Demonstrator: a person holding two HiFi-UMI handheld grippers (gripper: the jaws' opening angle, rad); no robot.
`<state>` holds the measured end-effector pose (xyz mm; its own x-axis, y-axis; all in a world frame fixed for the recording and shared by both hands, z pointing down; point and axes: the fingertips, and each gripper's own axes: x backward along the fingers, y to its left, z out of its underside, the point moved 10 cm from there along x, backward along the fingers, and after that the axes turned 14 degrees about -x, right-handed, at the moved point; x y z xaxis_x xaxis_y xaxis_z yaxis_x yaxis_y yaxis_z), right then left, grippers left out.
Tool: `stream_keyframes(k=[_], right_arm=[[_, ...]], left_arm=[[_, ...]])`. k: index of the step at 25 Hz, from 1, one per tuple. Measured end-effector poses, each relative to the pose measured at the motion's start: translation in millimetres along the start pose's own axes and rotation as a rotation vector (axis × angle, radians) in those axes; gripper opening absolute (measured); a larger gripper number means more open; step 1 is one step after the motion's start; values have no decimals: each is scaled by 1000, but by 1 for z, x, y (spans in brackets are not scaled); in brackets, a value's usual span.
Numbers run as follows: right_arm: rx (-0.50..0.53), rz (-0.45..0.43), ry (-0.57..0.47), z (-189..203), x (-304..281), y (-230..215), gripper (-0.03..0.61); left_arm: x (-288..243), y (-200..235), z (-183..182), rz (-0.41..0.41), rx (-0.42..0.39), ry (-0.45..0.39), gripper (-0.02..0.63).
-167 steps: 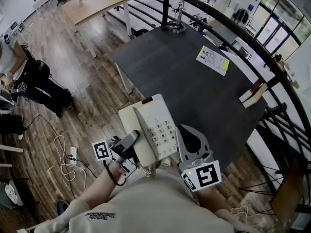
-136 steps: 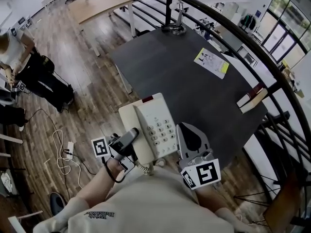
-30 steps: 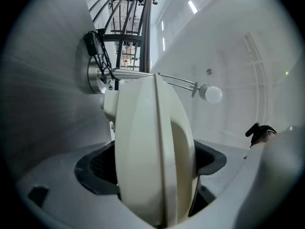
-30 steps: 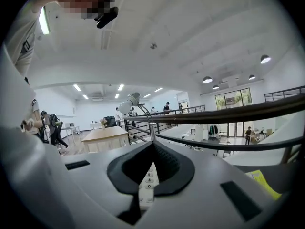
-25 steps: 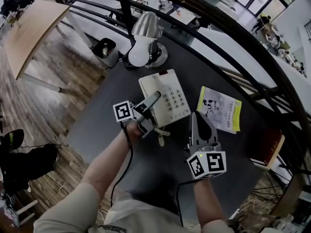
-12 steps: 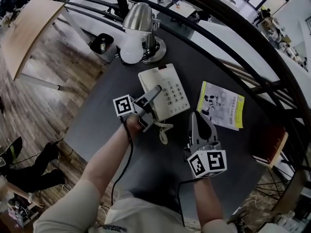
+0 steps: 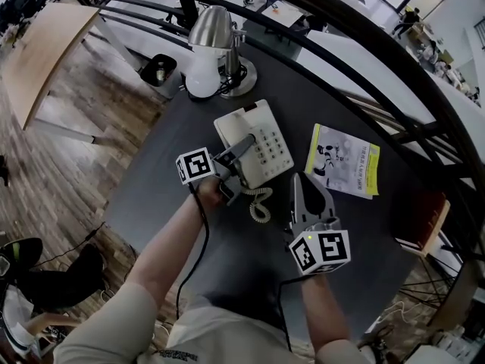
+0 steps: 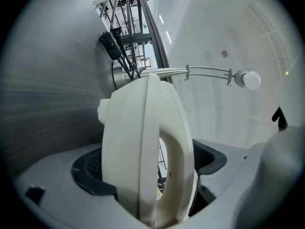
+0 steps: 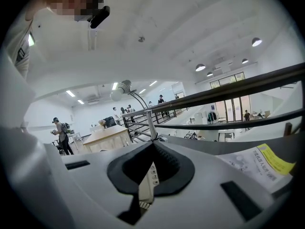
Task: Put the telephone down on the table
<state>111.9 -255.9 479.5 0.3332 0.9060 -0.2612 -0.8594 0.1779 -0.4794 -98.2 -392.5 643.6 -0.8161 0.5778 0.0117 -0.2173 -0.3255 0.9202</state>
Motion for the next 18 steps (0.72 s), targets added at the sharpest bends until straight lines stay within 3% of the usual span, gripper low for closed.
stream_keyframes(k=[6, 11, 15, 18], right_arm=[[11, 11, -6, -2, 8, 2, 2], [80, 27, -8, -2, 17, 8, 2], [101, 29, -8, -3, 25, 12, 2], [182, 35, -10, -3, 32, 21, 2]], left_arm=[[9, -2, 1, -154, -37, 39, 478], [16, -8, -5, -318, -73, 7, 478], [17, -14, -12, -417, -49, 51, 479], [24, -14, -7, -451, -6, 66, 479]])
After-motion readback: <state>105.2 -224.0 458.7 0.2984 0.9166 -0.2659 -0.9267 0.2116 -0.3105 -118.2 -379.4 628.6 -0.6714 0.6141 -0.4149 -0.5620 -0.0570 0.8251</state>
